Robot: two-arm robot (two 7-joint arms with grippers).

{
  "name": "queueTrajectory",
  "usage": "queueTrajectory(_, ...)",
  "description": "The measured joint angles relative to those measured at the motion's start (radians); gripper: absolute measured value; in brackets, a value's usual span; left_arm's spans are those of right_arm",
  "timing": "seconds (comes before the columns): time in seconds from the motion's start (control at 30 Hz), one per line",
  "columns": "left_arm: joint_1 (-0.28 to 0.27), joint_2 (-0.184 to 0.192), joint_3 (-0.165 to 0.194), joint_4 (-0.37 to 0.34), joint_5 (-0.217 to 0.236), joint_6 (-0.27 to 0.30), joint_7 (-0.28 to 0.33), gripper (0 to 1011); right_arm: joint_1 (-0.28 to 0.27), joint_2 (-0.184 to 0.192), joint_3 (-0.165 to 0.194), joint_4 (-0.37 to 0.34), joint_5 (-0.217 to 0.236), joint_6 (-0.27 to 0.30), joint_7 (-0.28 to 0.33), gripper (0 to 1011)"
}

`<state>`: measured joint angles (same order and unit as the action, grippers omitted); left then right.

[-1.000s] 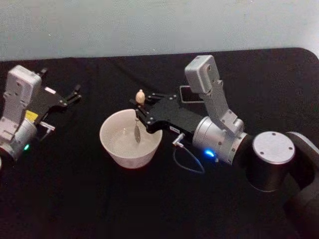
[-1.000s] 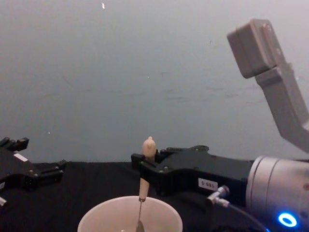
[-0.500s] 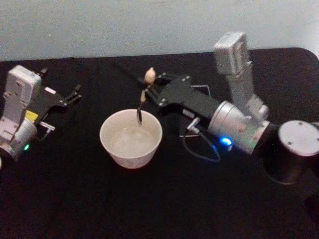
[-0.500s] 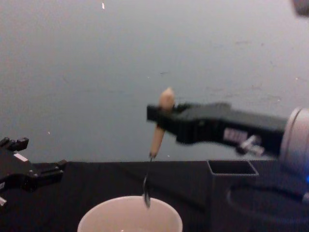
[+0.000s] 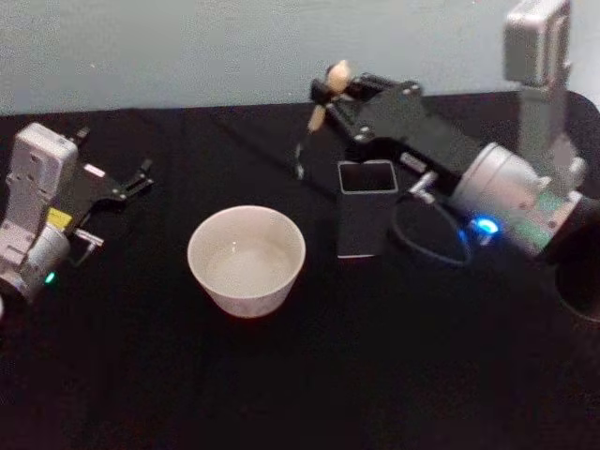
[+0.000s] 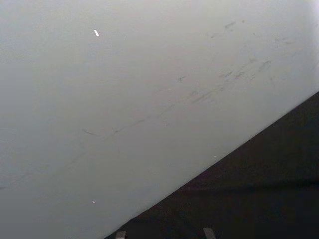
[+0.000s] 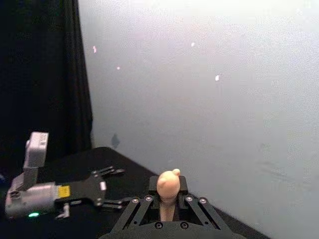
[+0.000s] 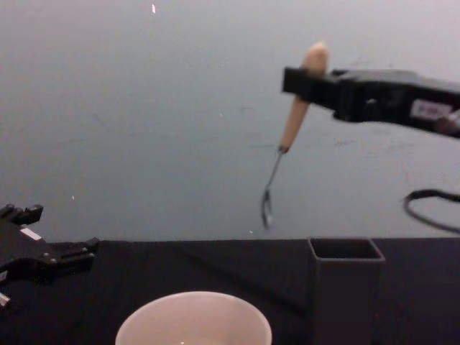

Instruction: Pick up the stirring spoon with one hand, stir inside the cup, then place it back in its original position.

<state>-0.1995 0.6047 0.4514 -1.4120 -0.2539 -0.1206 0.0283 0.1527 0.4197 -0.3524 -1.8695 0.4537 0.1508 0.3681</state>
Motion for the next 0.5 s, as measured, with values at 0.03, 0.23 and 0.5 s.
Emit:
queueTrajectory(0.03,0.0,0.0,0.0,0.0,0.0,0.0,0.0,1001,-0.002,0.004,0.005,-0.003,0.002,-0.002,-0.004,197)
queueTrajectory(0.23,0.0,0.0,0.0,0.0,0.0,0.0,0.0,1001,-0.023,0.037,0.045,-0.028,0.013,-0.003,-0.035,197)
queueTrajectory(0.5,0.0,0.0,0.0,0.0,0.0,0.0,0.0,1002,-0.059,0.074,0.079,-0.054,0.019,0.016,-0.061,197)
